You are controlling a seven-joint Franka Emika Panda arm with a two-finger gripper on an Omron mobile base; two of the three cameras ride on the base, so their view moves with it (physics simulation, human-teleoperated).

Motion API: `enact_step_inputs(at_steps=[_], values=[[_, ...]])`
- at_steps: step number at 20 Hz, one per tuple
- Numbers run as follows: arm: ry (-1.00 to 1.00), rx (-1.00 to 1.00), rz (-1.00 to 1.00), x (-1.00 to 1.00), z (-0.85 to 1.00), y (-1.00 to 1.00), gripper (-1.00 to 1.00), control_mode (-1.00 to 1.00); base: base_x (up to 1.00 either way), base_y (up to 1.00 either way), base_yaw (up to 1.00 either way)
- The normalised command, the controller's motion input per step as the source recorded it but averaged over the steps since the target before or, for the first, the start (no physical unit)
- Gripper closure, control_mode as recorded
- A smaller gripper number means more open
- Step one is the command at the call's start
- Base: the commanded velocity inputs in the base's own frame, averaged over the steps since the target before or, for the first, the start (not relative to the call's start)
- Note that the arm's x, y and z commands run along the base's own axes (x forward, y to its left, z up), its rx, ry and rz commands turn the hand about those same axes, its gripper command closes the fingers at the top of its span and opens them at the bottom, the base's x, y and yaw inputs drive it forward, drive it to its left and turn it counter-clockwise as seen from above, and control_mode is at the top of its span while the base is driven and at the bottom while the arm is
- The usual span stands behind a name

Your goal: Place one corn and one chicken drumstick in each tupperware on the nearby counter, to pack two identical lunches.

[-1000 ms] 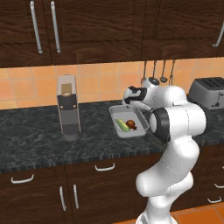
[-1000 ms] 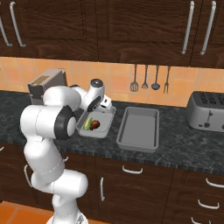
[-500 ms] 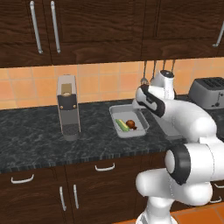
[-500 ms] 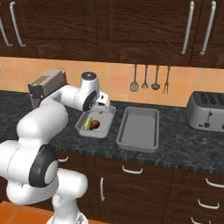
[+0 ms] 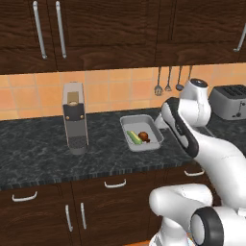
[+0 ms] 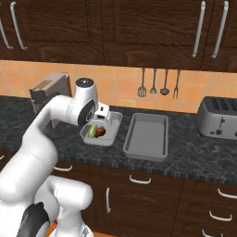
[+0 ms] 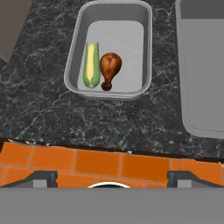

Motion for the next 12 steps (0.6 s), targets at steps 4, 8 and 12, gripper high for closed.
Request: enact_step_inputs(at_steps=[4,8,12], values=[[0.0,-0.02,0.01,-1.0,0.67,0.0,-1.0,-1.0,0.0,0.0,0.0],[-0.01,0.0,0.07,-0.93,1.0,0.0,-1.0,-1.0,0.0,0.0,0.0],[-0.02,0.07,0.02,-0.78,1.0,0.0,-1.0,-1.0,0.0,0.0,0.0]])
